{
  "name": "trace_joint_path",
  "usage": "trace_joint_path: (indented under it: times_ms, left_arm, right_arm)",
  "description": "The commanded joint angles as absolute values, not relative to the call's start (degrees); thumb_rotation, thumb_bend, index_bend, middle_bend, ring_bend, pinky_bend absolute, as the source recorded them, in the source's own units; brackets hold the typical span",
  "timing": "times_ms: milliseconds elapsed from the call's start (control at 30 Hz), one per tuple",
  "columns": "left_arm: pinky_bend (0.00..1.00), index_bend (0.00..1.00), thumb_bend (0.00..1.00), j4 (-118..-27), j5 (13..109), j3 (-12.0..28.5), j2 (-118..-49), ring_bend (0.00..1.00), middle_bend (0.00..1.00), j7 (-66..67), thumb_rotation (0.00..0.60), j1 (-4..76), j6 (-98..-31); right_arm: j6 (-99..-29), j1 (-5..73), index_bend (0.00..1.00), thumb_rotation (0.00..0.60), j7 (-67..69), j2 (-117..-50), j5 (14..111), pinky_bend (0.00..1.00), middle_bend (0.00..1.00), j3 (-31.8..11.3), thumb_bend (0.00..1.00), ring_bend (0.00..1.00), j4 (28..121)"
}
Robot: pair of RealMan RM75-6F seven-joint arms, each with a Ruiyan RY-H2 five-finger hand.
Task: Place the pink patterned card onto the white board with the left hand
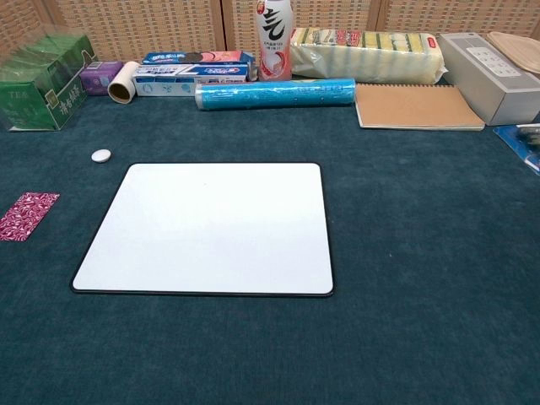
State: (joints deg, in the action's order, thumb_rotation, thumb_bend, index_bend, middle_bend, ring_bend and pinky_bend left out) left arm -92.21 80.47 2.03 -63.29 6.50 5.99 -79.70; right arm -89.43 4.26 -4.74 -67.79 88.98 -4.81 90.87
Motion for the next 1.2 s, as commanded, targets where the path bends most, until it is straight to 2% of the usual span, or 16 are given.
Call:
trace_joint_path:
  times_ms: [33,167,433,533,667,900,1033,1200]
  left_arm:
    - [0.07,0.0,0.08,-92.37,79.42,2.08,-63.94,0.0,0.0,7.37,0.6,6.71,-78.08]
    - [0.07,0.0,0.08,-93.09,77.64,2.66,-64.78,0.0,0.0,8.21,0.6,7.83,-75.94]
    - [0.06,0.0,0.08,-94.55,69.99,4.54,-67.2,0.0,0.0,15.78,0.6,14.03,-65.57]
    - [0.04,0.0,0.08,-93.6,66.37,5.51,-69.56,0.0,0.0,19.75,0.6,17.68,-61.0]
    - [0.03,0.0,0.08,-91.79,62.44,6.59,-73.08,0.0,0.0,23.43,0.6,20.9,-58.36]
    - [0.03,0.0,0.09,-91.58,57.86,7.0,-76.41,0.0,0.0,27.63,0.6,23.86,-57.57]
    - [0.03,0.06,0.12,-91.69,55.01,6.82,-77.3,0.0,0.0,28.99,0.6,24.49,-57.86]
    - [0.03,0.07,0.13,-91.62,52.39,6.6,-77.66,0.0,0.0,30.94,0.6,25.56,-58.34]
  right_arm:
    - [-89.59,4.15,0.17,0.6,-4.0,-67.41,88.89,0.16,0.03,-4.96,0.03,0.04,91.08]
    - [-89.26,4.17,0.17,0.6,-2.96,-66.93,88.47,0.17,0.03,-5.06,0.03,0.04,91.14]
    - [-89.52,3.79,0.17,0.6,-0.75,-65.6,88.47,0.17,0.03,-4.96,0.03,0.04,91.82]
    - [-89.56,3.61,0.17,0.6,0.16,-65.14,87.94,0.16,0.03,-5.16,0.03,0.04,91.87]
    - [-89.54,3.42,0.17,0.6,1.23,-64.64,87.32,0.17,0.03,-5.39,0.03,0.04,91.94]
    - [-89.55,3.32,0.17,0.6,2.49,-64.13,87.18,0.16,0.03,-5.51,0.03,0.04,91.97]
    - [-89.37,3.29,0.17,0.6,3.42,-63.81,87.02,0.16,0.03,-5.54,0.03,0.04,91.91]
    - [-89.55,3.16,0.17,0.6,3.85,-63.66,87.32,0.17,0.03,-5.41,0.03,0.04,91.94]
